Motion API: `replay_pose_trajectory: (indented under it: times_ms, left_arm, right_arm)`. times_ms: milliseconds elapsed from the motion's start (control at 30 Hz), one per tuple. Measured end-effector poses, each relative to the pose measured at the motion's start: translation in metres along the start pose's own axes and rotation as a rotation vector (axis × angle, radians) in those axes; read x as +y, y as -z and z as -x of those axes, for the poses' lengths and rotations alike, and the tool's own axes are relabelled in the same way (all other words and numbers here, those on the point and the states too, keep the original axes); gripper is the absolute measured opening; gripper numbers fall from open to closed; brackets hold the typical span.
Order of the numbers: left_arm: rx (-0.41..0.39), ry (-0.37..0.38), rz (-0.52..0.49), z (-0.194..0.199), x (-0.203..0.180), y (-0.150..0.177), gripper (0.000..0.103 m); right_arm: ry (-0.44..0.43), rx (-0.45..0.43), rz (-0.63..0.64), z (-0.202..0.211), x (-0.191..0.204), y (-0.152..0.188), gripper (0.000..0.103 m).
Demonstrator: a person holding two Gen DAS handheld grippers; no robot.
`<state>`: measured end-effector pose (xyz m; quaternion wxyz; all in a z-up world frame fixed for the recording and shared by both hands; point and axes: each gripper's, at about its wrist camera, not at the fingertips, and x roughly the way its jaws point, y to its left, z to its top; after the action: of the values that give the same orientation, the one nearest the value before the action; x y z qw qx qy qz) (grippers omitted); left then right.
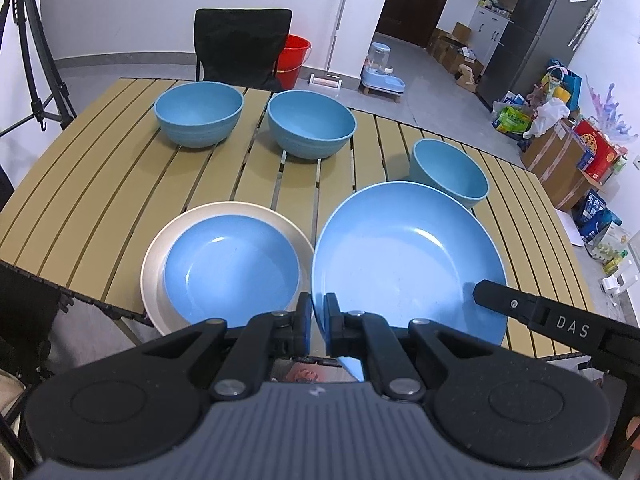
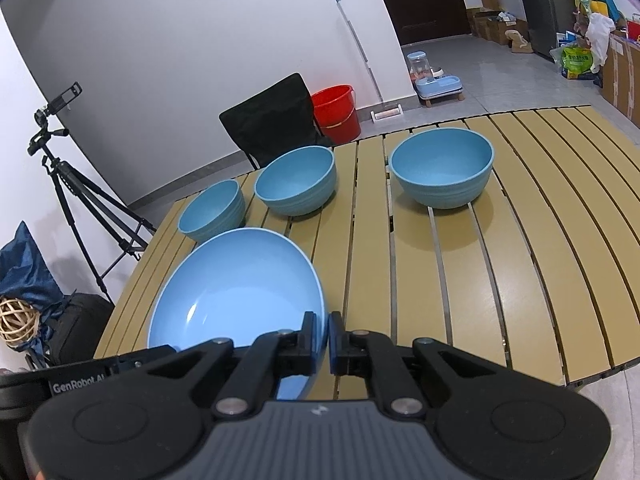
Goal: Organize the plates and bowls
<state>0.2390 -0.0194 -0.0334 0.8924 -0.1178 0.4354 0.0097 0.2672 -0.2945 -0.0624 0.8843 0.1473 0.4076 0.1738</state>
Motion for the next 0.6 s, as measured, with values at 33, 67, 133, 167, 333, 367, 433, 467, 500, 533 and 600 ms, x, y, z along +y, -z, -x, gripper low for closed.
replay_pose_trajectory:
  times_ms: [33,67,133,167,333,367,433,467,500,533,600]
  left_arm:
    - [0.001,0.001,0.004,0.0,0.002,0.001,0.006]
    - [0.002,0.001,0.007,0.0,0.004,0.001,0.006]
    - [0.005,0.003,0.014,0.0,0.007,0.001,0.006]
    - [0.006,0.003,0.017,-0.001,0.01,0.001,0.006]
    - [0.013,0.005,0.034,-0.004,0.02,0.001,0.006]
    - [0.014,0.006,0.037,-0.005,0.022,0.001,0.006]
    - [0.014,0.006,0.044,-0.006,0.026,0.0,0.006]
    - [0.015,0.006,0.047,-0.006,0.029,0.0,0.006]
    - [0.017,0.007,0.05,-0.007,0.031,-0.001,0.006]
    - [0.019,0.007,0.054,-0.008,0.033,-0.001,0.006]
    - [0.023,0.007,0.061,-0.01,0.037,-0.002,0.006]
  right_arm:
    - [0.002,0.002,0.003,-0.001,0.002,0.001,0.006]
    - [0.004,0.004,0.006,-0.001,0.004,0.002,0.006]
    - [0.007,0.01,0.01,-0.004,0.007,0.002,0.006]
    - [0.009,0.013,0.013,-0.005,0.009,0.002,0.006]
    - [0.011,0.025,0.021,-0.012,0.017,0.003,0.006]
    - [0.011,0.027,0.023,-0.014,0.018,0.004,0.006]
    - [0.012,0.033,0.026,-0.018,0.021,0.004,0.006]
    - [0.013,0.037,0.027,-0.02,0.023,0.005,0.006]
    - [0.014,0.04,0.028,-0.022,0.024,0.005,0.006]
    - [0.014,0.043,0.029,-0.025,0.026,0.005,0.006]
    - [0.013,0.049,0.03,-0.029,0.028,0.005,0.006]
